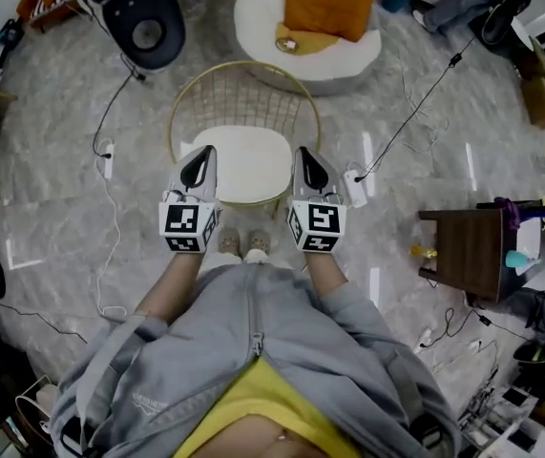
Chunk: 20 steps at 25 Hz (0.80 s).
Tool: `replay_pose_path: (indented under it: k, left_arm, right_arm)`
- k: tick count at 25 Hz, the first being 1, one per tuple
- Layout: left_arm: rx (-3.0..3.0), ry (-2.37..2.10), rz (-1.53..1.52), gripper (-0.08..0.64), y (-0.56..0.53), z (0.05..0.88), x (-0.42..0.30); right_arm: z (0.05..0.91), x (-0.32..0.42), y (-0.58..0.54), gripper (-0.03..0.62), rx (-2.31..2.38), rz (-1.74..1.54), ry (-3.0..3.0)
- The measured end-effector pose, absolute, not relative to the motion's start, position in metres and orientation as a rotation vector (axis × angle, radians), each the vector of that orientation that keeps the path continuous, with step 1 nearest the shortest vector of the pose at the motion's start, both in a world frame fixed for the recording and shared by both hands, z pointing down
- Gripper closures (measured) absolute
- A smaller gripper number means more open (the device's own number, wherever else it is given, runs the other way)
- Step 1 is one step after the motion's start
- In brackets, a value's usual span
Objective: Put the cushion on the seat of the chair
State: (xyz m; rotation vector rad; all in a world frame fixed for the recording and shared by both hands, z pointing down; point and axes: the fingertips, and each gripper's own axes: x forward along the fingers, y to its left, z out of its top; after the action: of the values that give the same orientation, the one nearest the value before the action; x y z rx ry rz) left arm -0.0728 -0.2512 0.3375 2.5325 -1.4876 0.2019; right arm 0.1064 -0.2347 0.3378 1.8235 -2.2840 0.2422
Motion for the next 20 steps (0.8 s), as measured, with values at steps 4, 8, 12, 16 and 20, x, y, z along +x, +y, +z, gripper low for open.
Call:
replay_pose_path:
  k: [4, 8, 12, 16, 20]
  left_arm:
    - [2.584, -1.526, 0.099, 0.552, -0.252, 0.285, -0.071]
    - [2.6, -1.555, 0.063, 0.552, -0.25, 0.251, -0.068]
    - [2.606, -1.576, 0.036, 0.552, -0.244, 0.229, -0.067]
    - [2.644, -1.599, 0.036, 0.552, -0.236, 0.212, -0.064]
    - [2.664, -1.607, 0.038, 0.552, -0.231, 0.209, -0.061]
  right_arm:
    - [0.281, 0.098, -0.235, 0.594, 1.851, 0.118, -2.377]
    - [0.239, 0.097, -0.233, 0.594, 1.873, 0.04, -2.434]
    - [0.211, 0.096, -0.227, 0.593, 1.886, -0.003, -2.481]
    - [0.199, 0.09, -0.22, 0.594, 1.847, -0.029, -2.505]
    - [0.2, 0.087, -0.215, 0.594, 1.822, -0.041, -2.522]
